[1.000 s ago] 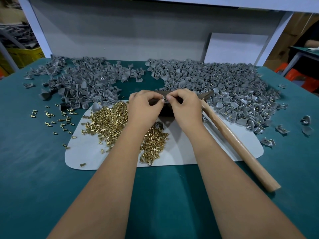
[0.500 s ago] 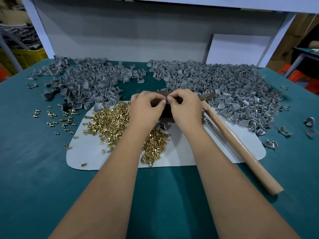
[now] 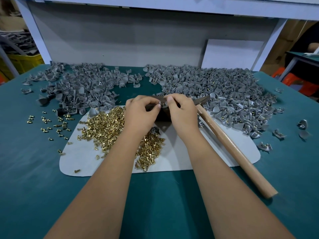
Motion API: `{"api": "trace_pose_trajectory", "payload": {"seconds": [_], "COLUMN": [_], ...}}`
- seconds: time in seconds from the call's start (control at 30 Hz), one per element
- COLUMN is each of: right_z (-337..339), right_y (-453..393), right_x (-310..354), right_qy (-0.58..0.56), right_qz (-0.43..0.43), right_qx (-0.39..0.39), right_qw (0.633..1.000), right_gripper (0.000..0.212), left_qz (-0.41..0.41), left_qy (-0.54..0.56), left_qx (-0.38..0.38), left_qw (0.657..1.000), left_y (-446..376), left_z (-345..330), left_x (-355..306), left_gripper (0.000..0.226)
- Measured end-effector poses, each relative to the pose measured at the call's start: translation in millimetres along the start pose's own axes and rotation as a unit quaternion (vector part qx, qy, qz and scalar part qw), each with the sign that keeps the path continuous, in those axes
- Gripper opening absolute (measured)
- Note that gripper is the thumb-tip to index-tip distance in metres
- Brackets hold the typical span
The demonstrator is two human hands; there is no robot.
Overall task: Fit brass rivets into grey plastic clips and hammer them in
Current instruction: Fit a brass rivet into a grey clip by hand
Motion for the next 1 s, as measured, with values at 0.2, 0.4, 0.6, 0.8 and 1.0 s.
{"api": "trace_pose_trajectory", "payload": {"seconds": [0.2,0.4,0.6,0.8,1.0], "right_z": [-0.7,-2.5,-4.0,-2.8,-2.7], "right_y": [-1.7,-3.8,-9.0,-8.1,-4.0], "right_x": [1.9,3.8,2.9,1.1,0.2], "right_qy": [0.023,0.054,0.090,0.075,0.055], "right_qz": [0.007,0.016,-0.007,-0.011,-0.006], "right_qx": [0.000,0.005,0.017,0.013,0.003], "right_qw": [1.000,0.998,0.996,0.997,0.998], "right_gripper": [0.014,0.015,0.014,0.011,0.013], "left_qz": [-0.003,-0.007,-0.011,-0.011,-0.010], "left_qy": [0.004,0.013,0.011,0.010,0.012], "left_qx": [0.000,-0.001,-0.004,-0.002,0.000], "left_qw": [1.000,1.000,1.000,1.000,1.000], "left_y": [-1.1,-1.7,-2.2,-1.4,-0.9], "left_z": [-0.7,-1.1,-1.3,-0.8,-1.0], "left_x": [-0.2,0.0,-0.3,-0.1,0.1], "left_gripper": [0.012,0.010,0.011,0.011,0.009]}}
Point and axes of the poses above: each hand's wrist, its own y-axis away from the middle knuckle, its own z-axis out of the back of the hand, x = y × z, the point moved 8 cm from there along -y, towards the middle knuckle, and after that the axes turned 3 degrees about -x, right-handed, at the moved point
